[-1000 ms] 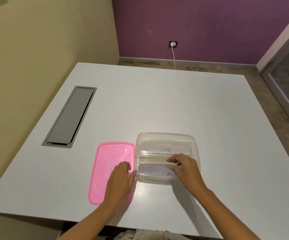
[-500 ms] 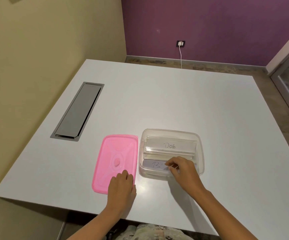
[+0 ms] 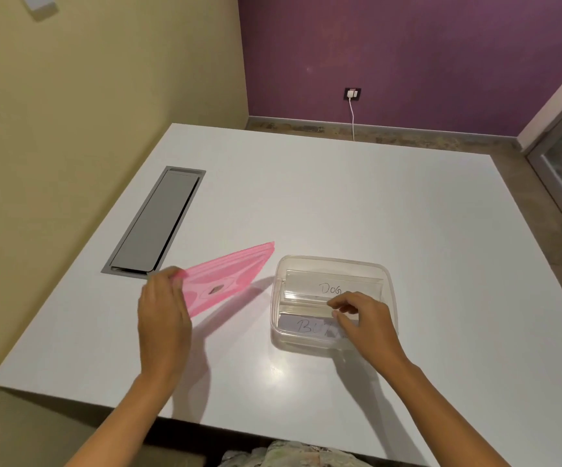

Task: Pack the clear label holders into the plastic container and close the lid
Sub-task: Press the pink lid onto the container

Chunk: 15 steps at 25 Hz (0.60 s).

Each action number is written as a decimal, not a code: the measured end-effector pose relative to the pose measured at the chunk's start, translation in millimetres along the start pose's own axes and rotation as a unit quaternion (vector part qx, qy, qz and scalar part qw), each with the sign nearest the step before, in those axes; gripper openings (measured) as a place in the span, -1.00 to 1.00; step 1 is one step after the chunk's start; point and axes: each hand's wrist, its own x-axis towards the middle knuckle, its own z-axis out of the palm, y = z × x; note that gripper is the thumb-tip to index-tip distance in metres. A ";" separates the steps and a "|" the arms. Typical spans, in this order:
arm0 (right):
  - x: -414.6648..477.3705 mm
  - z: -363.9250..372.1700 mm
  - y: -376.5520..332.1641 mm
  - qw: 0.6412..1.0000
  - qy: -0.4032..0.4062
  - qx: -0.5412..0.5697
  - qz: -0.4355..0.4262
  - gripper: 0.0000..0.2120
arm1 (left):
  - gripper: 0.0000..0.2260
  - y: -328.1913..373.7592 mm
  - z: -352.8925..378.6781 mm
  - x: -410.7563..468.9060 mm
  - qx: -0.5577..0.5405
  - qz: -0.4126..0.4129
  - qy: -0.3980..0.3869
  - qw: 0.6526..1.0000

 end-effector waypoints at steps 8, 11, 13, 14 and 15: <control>14.2 -20.2 -27.5 0.986 0.092 0.142 0.013 -0.83 | -0.78 50.8 -28.8 40.7 -0.171 -0.006 0.063 0.983; 19.2 -22.7 -30.6 0.979 0.105 0.173 0.037 -0.84 | -0.78 66.6 -8.3 46.3 -0.233 -0.038 0.009 0.972; 20.6 -24.4 -24.7 0.976 0.128 0.168 0.060 -0.79 | -0.77 73.3 15.7 48.5 -0.242 -0.060 -0.031 0.968; 20.8 -25.6 -19.0 0.973 0.142 0.163 0.080 -0.78 | -0.76 74.7 29.7 48.9 -0.239 -0.070 -0.053 0.967; 20.4 -26.6 -11.8 0.970 0.157 0.156 0.102 -0.76 | -0.76 74.9 44.5 48.8 -0.236 -0.083 -0.076 0.965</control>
